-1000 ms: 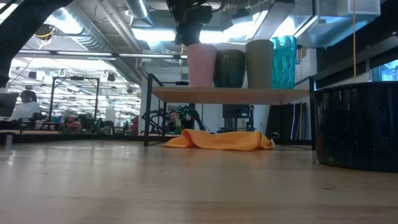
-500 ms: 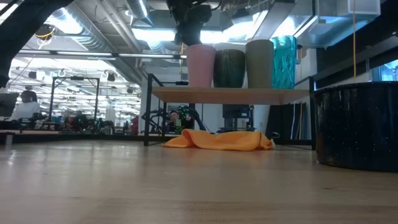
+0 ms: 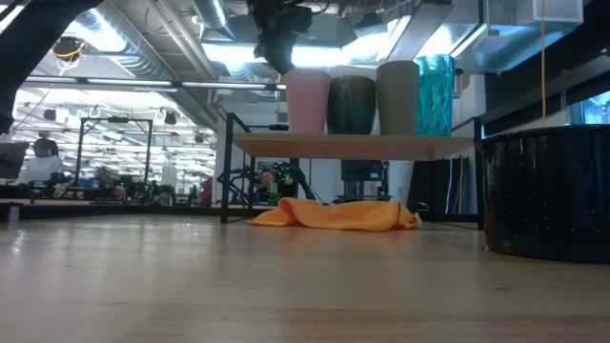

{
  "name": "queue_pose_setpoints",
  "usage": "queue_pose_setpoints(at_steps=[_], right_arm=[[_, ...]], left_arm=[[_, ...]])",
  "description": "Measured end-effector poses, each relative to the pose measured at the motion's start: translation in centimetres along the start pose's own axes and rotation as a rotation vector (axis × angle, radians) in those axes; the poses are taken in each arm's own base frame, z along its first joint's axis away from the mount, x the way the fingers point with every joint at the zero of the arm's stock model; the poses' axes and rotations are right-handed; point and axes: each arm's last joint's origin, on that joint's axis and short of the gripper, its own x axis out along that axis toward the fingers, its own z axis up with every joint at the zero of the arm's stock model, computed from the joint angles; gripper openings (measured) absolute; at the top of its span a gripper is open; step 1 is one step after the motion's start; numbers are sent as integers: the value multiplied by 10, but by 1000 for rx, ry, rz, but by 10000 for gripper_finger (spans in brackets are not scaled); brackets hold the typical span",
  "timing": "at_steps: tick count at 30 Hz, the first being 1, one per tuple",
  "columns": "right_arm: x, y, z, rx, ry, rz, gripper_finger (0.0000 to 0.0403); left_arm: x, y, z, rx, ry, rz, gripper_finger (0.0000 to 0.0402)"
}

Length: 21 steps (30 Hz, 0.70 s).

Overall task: Stack small to large cups/mugs on shelf
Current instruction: Put the pink cup on the shelf

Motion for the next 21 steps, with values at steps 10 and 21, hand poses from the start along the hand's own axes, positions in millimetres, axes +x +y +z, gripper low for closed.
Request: queue_pose_setpoints(at_steps=[10,21], right_arm=[[0,0,0,-24,0,1,139],[0,0,0,-58,0,2,139]], left_arm=[[-12,4,-26,-56,129,8,42],[23,-32,-54,-62,187,-86,41]])
